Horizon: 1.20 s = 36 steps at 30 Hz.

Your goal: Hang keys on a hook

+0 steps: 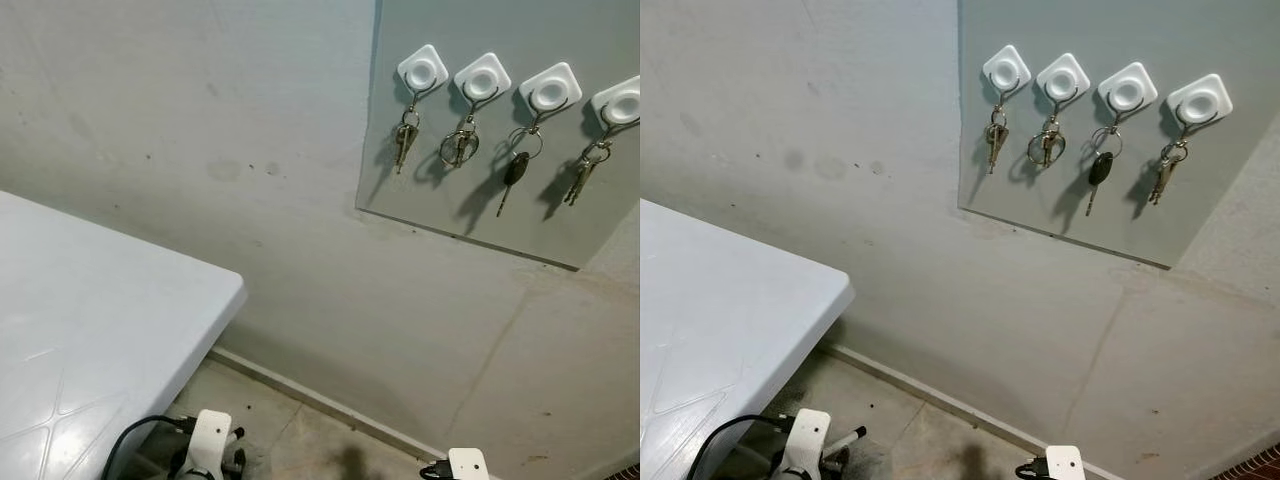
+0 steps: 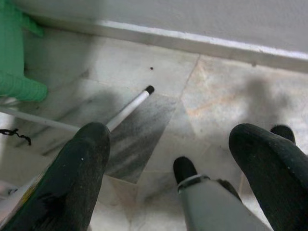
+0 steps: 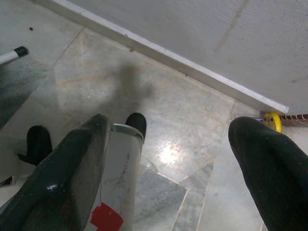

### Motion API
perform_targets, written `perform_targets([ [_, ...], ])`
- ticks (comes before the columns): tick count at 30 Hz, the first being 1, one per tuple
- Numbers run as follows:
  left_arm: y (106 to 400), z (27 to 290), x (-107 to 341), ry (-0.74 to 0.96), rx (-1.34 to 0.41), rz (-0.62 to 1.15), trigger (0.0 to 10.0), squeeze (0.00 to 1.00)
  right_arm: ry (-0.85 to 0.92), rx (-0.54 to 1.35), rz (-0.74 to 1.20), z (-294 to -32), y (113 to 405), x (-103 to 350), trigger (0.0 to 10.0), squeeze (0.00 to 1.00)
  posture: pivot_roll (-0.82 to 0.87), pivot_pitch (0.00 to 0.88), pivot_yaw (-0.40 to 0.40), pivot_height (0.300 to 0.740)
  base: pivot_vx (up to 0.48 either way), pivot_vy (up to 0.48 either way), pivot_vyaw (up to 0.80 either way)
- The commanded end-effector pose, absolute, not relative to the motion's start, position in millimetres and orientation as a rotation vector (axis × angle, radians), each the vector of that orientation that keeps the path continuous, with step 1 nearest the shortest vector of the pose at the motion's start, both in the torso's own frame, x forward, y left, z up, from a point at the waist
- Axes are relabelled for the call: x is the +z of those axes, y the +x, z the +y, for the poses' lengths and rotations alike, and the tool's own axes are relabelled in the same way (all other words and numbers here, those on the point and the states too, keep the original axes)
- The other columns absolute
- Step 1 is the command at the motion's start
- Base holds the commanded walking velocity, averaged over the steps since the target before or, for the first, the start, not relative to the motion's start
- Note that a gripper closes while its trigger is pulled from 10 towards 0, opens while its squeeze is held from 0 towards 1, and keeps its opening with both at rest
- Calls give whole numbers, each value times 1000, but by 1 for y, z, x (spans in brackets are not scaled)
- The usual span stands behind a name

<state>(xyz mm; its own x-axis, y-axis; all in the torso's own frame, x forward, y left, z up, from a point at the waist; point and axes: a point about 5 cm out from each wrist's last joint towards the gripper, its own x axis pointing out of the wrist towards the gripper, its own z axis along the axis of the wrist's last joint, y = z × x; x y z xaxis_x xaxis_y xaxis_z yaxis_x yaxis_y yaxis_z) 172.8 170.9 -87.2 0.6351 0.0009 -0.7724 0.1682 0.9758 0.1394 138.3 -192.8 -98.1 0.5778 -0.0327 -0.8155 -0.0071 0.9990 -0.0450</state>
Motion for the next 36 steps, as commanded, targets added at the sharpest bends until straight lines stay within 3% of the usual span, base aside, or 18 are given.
perform_targets([
  [1, 170, 169, -89, 226, -132, 882, 10000, 0, -46, -17, 956, -191, 138, -98, 10000, 0, -24, 0, 17, 732, 0, 0, 0],
  [18, 170, 163, -89, 240, -163, 876, 10000, 0, -38, -8, 975, -189, 136, -100, 10000, 0, -24, 0, 11, 732, 0, 0, 0],
  [36, 172, 164, -87, 246, -157, 858, 10000, 0, -39, 13, 979, -184, 136, -101, 10000, 0, -21, 0, 7, 732, 0, -17, -675],
])
